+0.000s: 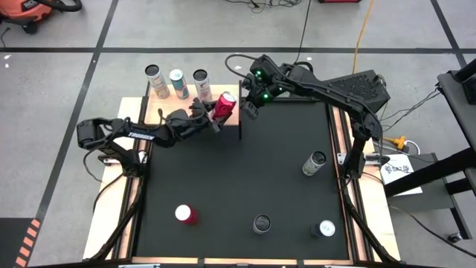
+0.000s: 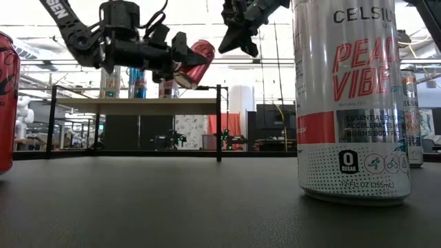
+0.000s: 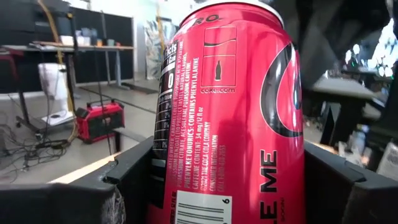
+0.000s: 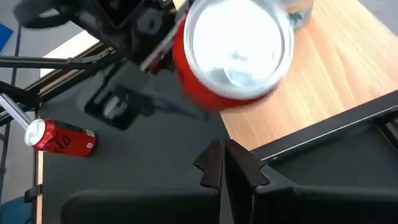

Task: Place canned beverage on shelf
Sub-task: Put the top red black soda can on the shelf

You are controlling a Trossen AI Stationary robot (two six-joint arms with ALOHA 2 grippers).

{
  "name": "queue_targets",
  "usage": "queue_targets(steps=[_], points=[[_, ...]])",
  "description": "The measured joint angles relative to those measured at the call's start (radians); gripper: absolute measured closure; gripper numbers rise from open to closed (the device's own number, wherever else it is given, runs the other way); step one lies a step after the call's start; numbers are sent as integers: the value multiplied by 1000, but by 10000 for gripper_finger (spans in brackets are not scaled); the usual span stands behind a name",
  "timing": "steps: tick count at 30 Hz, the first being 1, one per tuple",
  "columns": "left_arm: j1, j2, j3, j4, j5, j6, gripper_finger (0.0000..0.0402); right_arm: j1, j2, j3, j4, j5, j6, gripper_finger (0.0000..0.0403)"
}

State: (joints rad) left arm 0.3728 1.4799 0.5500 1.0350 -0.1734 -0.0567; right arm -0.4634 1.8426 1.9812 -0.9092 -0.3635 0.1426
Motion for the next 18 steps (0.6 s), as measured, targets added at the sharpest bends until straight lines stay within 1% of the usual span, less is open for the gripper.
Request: queue_targets(steps=[5, 9, 15, 18], points=[[15, 0, -46, 104, 29, -15, 107, -5, 27, 0, 9, 1, 2, 403], [16, 0, -48, 97, 41, -16, 107, -6, 45, 0, 39, 0, 3, 403], [29, 62, -48, 117, 24, -69, 107, -6, 55, 0, 61, -3, 3, 403], [33, 105, -48, 172, 25, -69, 107, -6, 55, 0, 60, -4, 3, 403]])
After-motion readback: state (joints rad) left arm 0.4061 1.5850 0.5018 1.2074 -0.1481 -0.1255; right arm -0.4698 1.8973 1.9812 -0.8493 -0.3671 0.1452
